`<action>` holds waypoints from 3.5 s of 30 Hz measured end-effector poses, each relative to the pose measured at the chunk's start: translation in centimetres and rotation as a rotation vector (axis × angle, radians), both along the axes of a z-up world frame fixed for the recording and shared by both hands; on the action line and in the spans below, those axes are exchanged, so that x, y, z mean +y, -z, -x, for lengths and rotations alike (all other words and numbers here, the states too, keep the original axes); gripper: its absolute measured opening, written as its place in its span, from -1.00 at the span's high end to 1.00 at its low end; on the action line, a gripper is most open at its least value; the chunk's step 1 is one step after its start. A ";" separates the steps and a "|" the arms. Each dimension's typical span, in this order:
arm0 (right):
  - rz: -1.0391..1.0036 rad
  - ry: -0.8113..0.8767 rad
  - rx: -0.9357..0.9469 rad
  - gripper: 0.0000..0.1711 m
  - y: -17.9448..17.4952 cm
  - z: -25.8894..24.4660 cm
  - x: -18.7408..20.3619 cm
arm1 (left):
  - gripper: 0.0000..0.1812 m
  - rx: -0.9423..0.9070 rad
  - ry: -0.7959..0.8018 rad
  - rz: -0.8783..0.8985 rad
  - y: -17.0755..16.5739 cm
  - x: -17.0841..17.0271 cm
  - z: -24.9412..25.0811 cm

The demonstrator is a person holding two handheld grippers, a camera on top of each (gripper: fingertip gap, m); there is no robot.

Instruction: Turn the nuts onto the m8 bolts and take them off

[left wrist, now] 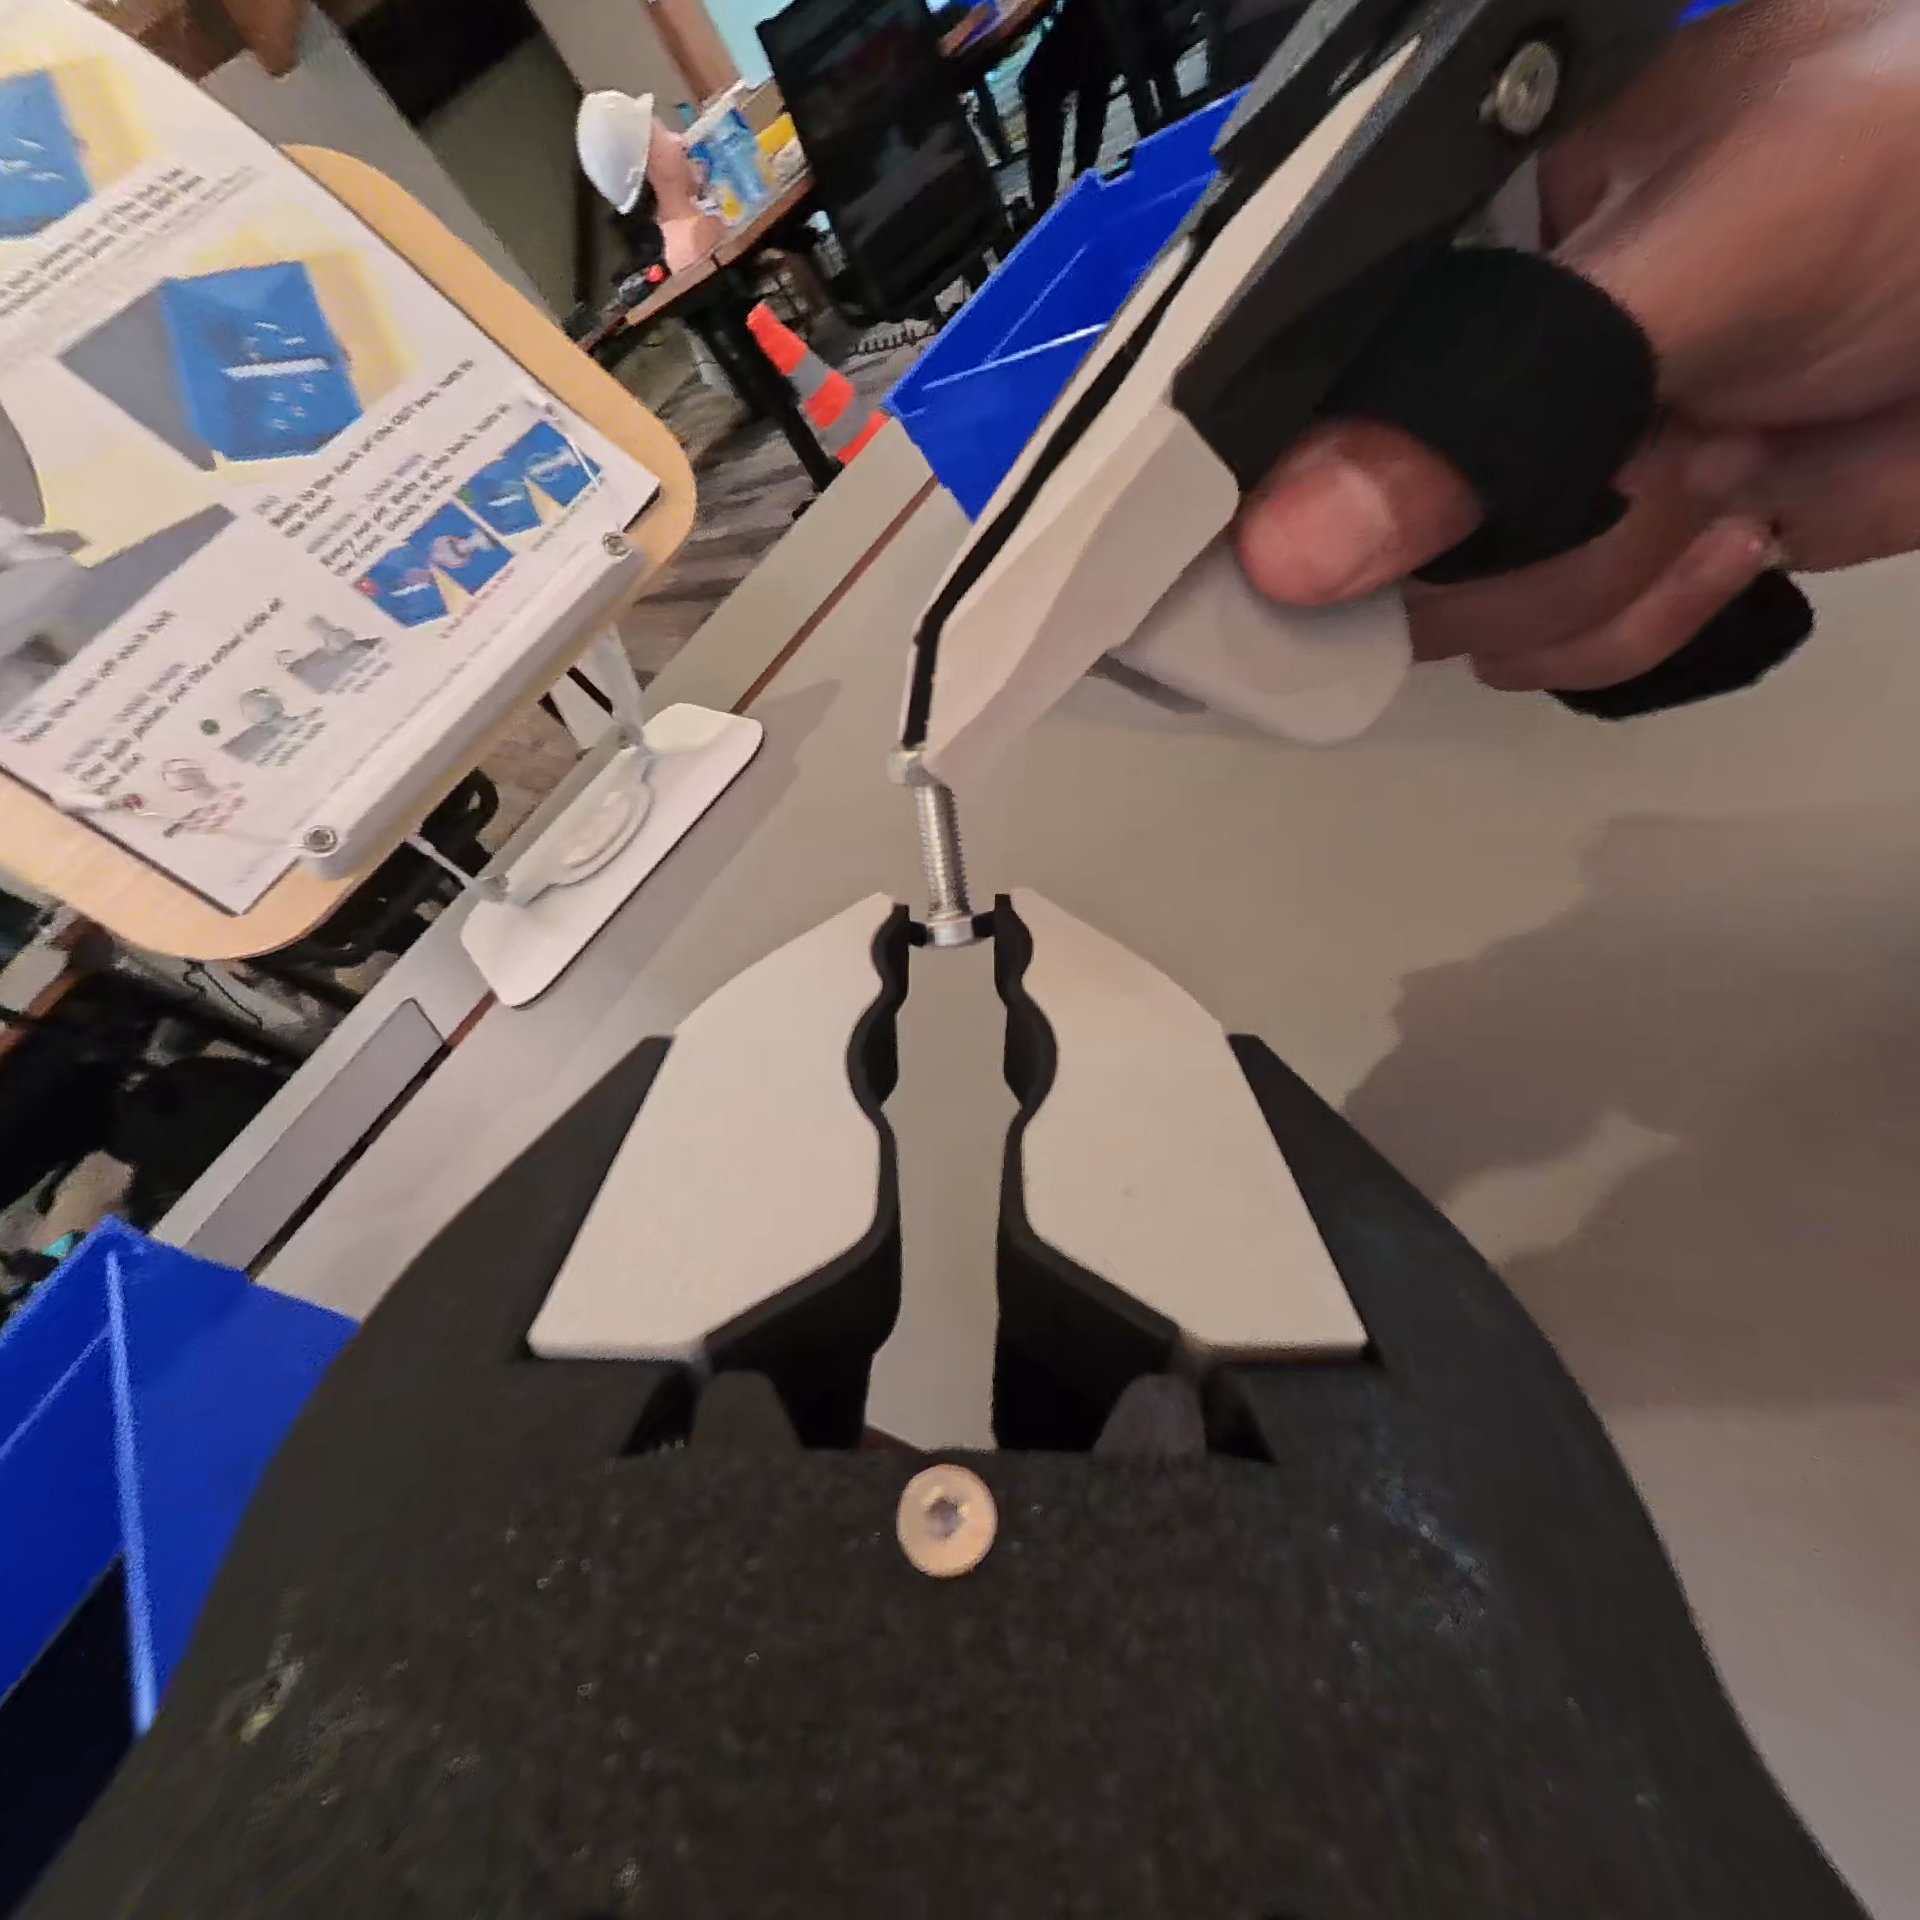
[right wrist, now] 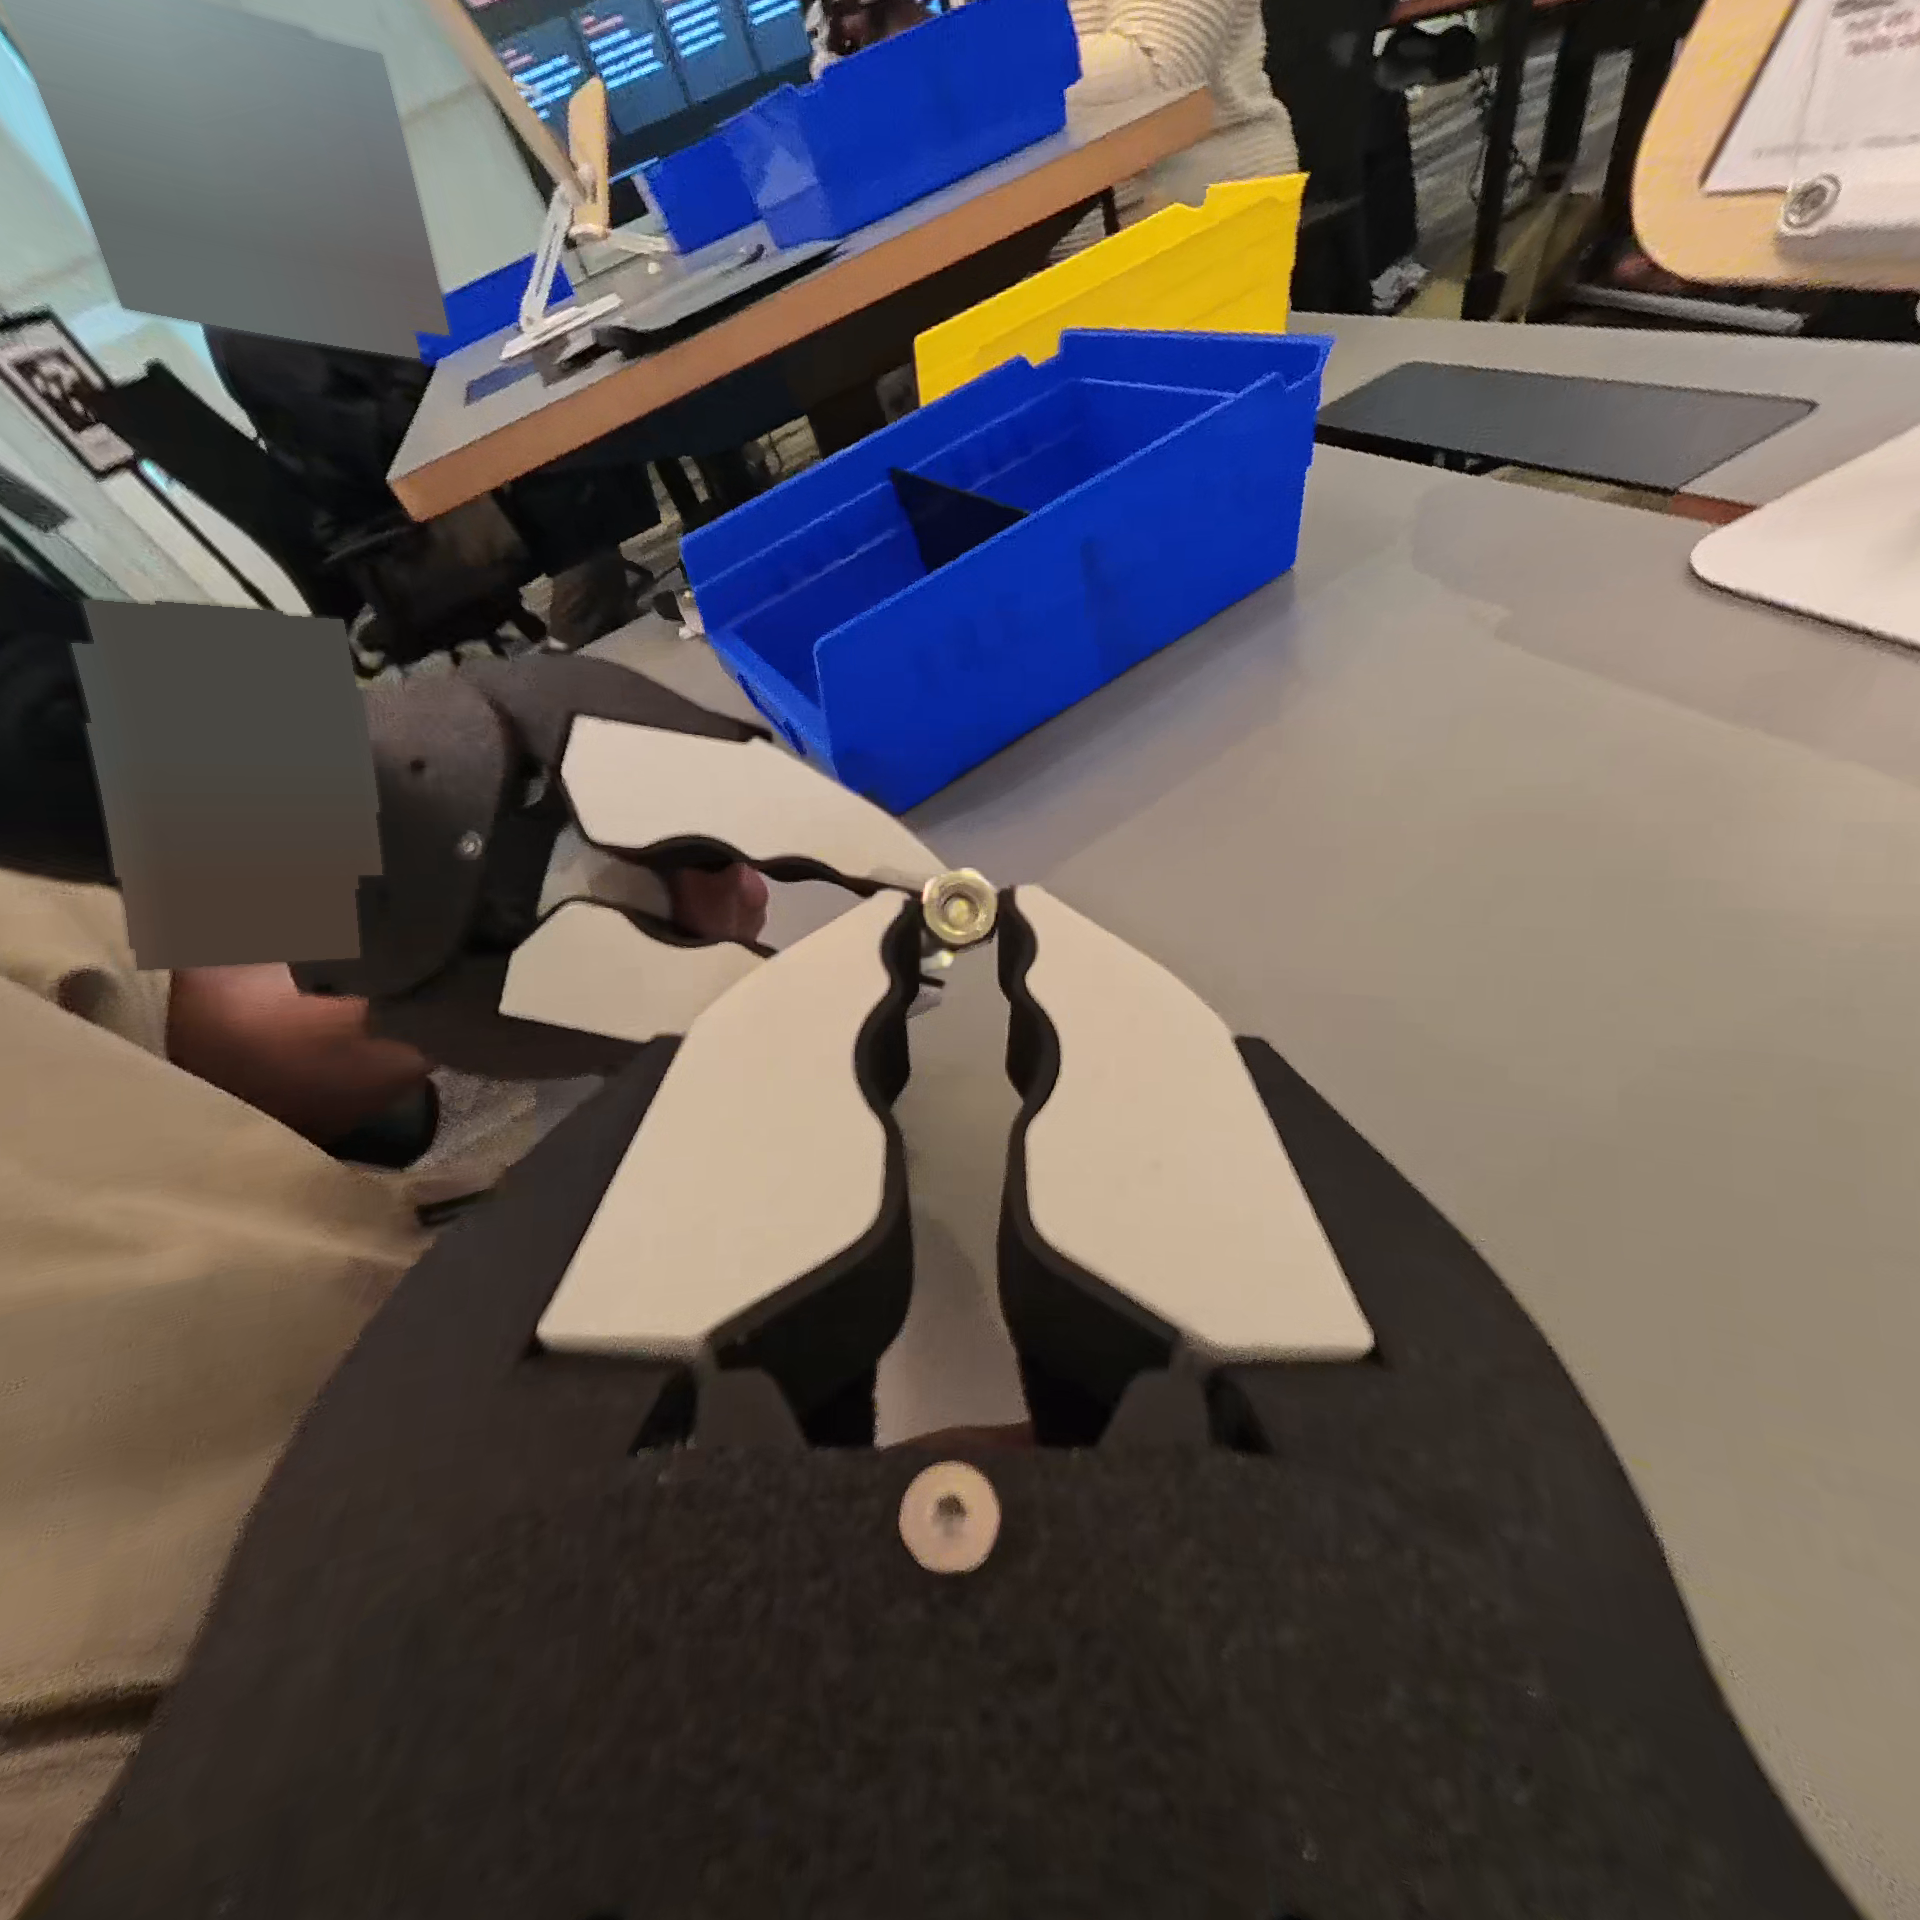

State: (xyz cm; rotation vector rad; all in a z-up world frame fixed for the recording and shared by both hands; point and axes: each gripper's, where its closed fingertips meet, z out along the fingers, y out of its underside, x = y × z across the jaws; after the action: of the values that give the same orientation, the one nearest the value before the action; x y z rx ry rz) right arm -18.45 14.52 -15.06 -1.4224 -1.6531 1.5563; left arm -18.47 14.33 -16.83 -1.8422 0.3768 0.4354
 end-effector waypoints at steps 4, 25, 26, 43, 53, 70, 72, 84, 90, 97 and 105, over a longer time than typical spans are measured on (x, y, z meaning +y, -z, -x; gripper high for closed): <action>0.023 0.012 -0.035 0.84 0.2 0.1 -0.7 | 0.83 -0.082 -0.026 -0.001 0.4 -0.5 -0.1; 0.077 0.046 -0.121 0.83 0.3 1.2 -1.0 | 0.83 -0.111 -0.111 -0.074 0.5 -0.7 1.1; 0.076 0.053 -0.124 0.83 0.3 1.3 -1.0 | 0.83 -0.106 -0.124 -0.082 0.5 -0.7 1.1; 0.028 0.050 -0.130 0.83 0.2 1.7 -1.6 | 0.83 -0.192 -0.114 -0.084 0.9 -0.7 1.5; 0.024 0.033 -0.121 0.80 0.0 1.6 -1.8 | 0.83 -0.268 -0.080 -0.082 1.0 -0.4 1.1; 0.026 0.023 -0.071 0.72 -1.0 1.5 -1.6 | 0.83 -0.339 -0.039 -0.094 0.5 -0.2 0.6; 0.032 0.037 -0.043 0.71 -1.8 1.3 -0.8 | 0.83 -0.343 -0.034 -0.101 0.4 -0.3 0.6; -0.324 0.334 -0.378 0.68 10.1 -9.3 8.0 | 0.83 -0.352 -0.099 -0.059 3.0 -0.9 3.6; -0.390 0.413 -0.415 0.77 12.6 -9.7 8.9 | 0.83 -0.355 -0.097 -0.048 3.7 -0.7 3.7; -0.294 0.561 -0.182 0.73 9.0 -8.1 10.4 | 0.83 -0.370 -0.103 -0.103 3.5 -0.5 4.5; -0.290 0.557 -0.161 0.60 7.0 -8.1 9.3 | 0.83 -0.429 -0.202 -0.150 2.3 -2.8 7.5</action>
State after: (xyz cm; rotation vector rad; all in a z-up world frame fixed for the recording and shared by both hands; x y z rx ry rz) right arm -10.31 23.85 -22.05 -1.6869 -1.3334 0.8779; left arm -25.98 11.54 -19.10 -1.7752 -0.1321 0.1878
